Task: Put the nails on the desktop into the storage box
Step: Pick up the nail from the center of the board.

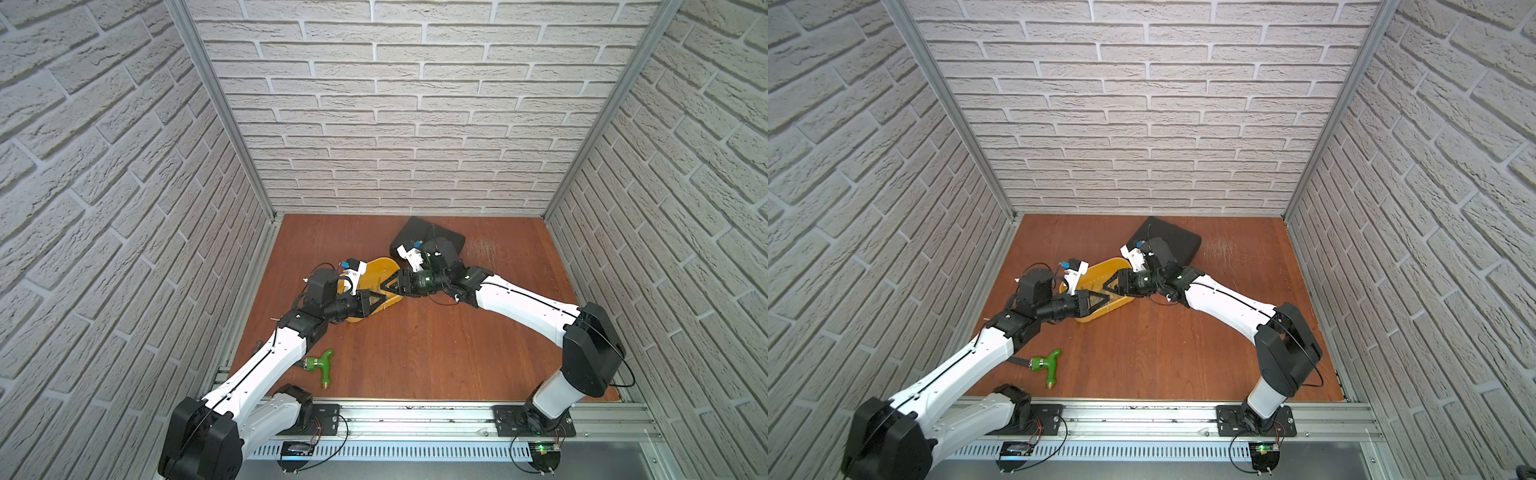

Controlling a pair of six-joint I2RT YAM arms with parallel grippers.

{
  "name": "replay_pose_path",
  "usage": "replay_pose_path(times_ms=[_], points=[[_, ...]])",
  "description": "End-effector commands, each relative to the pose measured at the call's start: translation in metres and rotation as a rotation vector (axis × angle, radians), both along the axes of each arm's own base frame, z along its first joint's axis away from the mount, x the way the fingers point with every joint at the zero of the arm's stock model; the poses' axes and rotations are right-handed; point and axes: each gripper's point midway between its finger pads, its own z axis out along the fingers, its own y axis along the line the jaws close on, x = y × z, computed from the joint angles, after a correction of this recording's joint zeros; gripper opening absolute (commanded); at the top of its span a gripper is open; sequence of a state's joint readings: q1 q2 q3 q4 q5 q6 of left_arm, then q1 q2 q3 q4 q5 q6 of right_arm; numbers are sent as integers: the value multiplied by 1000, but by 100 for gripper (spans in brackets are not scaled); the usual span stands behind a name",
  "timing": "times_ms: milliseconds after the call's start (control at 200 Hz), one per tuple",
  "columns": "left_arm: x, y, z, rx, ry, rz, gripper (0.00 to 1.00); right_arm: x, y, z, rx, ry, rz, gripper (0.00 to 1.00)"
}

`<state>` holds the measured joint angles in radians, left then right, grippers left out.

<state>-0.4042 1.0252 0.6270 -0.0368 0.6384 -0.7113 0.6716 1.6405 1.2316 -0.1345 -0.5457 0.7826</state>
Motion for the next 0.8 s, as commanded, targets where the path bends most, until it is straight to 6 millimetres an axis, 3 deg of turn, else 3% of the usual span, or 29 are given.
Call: replay_pose_path(times_ms=[0,465,655,795], points=[[4,-3,15,-35,-54,-11,0,7,7,16,45,-46,-11,47],[2,2,17,-38,-69,13,0,10,19,12,70,-30,-19,40],[2,3,17,-37,-71,19,0,8,20,13,72,-31,-17,28],[2,4,14,-33,-66,27,0,6,20,17,82,-35,-21,12]])
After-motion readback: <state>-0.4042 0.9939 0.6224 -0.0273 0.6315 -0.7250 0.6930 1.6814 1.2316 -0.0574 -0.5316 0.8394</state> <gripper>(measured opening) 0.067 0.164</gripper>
